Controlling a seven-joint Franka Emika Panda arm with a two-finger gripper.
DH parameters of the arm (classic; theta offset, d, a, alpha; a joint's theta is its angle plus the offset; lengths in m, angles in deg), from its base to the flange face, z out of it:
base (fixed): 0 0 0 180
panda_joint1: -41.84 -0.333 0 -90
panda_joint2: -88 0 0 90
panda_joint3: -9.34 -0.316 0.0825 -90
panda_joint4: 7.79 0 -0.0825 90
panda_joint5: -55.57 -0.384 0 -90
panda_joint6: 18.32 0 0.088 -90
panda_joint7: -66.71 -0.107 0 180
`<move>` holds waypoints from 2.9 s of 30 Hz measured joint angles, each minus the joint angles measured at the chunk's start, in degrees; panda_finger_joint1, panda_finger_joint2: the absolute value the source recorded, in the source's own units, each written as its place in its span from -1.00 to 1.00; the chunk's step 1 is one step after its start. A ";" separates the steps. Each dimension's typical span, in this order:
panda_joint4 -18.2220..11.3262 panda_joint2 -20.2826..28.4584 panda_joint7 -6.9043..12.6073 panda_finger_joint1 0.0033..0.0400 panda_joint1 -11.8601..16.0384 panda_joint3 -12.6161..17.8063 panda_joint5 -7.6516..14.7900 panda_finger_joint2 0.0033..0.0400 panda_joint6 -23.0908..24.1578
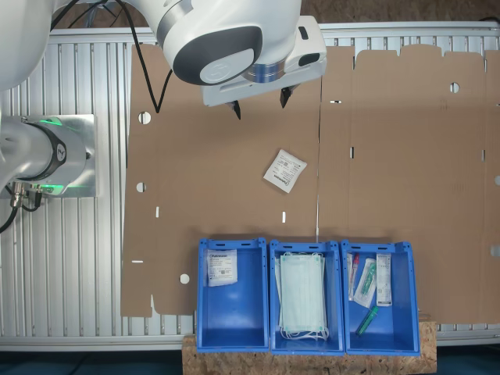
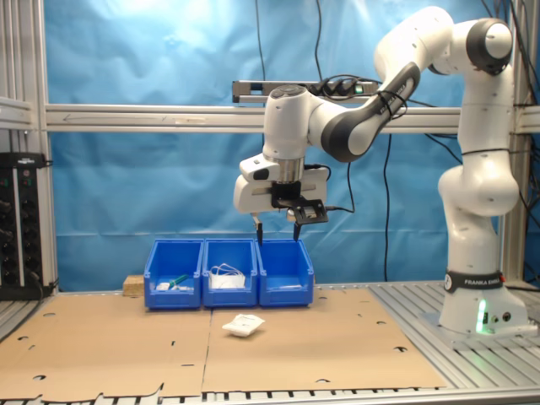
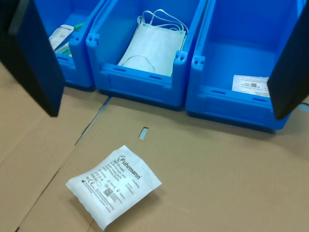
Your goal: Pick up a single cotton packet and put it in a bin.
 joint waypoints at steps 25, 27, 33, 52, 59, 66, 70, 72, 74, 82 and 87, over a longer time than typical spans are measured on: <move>0.00 0.00 0.00 1.00 0.00 0.00 0.00 1.00 0.00; 0.00 0.00 0.00 1.00 0.00 0.00 0.00 1.00 0.00; 0.00 0.00 0.00 1.00 0.00 0.00 0.00 1.00 0.00; 0.00 0.00 0.00 1.00 0.00 0.00 0.00 1.00 0.00; 0.00 0.00 0.00 1.00 0.00 0.03 0.00 1.00 0.00; 0.18 -0.02 0.00 1.00 0.00 0.90 -0.18 1.00 0.00; 0.87 -0.20 0.00 1.00 0.01 1.83 -0.79 1.00 0.00; 1.61 -0.47 0.00 1.00 0.02 2.63 -1.26 1.00 0.00; 2.51 -0.91 0.00 1.00 0.04 3.48 -1.62 1.00 0.02; 6.15 -5.31 0.00 1.00 0.19 7.19 -2.85 1.00 2.94; 6.84 -8.81 0.00 1.00 0.28 8.63 -3.17 1.00 5.66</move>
